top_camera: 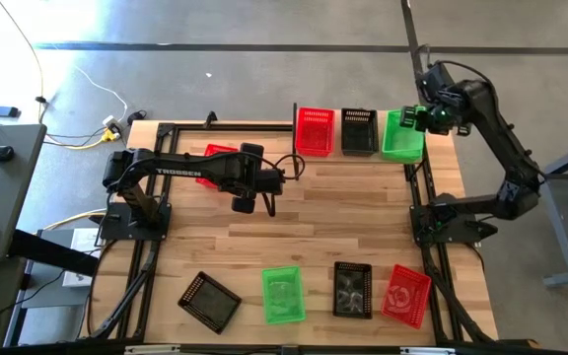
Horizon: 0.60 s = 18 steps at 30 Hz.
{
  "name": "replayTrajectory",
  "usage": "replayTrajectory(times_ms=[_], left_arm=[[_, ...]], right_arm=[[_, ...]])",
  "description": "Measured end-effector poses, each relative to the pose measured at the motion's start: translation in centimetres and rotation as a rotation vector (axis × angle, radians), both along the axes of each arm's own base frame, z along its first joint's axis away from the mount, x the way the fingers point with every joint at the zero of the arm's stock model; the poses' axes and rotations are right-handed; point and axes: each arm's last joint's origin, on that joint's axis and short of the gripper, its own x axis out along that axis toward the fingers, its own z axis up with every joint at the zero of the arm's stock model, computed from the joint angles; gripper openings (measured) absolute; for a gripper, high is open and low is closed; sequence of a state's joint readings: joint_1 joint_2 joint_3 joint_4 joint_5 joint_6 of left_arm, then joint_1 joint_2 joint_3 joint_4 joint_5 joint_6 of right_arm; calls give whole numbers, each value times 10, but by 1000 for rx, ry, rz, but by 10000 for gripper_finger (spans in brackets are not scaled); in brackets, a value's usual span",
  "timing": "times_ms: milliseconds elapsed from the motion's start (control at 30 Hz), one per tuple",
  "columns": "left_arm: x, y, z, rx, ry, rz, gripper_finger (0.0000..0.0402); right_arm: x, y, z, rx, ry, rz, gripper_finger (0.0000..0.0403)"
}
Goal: Stack baskets on shelf by color
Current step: Stack the top green basket on top of the other green basket on the shelf
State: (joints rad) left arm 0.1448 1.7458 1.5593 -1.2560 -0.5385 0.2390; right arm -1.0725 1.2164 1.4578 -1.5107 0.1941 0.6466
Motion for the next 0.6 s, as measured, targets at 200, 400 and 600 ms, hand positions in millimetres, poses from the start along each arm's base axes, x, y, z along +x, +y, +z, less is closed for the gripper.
replayTrajectory(times_ms=[200,400,600], left_arm=[[0,0,0,5,1,0,207],[0,1,0,25,-3,13,207],[-1,3,0,23,-29,61,207]], right_arm=[[-6,14,12,-97,-44,31,92],[-4,26,26,-246,-102,188,92],[15,31,37,-344,-241,520,92]])
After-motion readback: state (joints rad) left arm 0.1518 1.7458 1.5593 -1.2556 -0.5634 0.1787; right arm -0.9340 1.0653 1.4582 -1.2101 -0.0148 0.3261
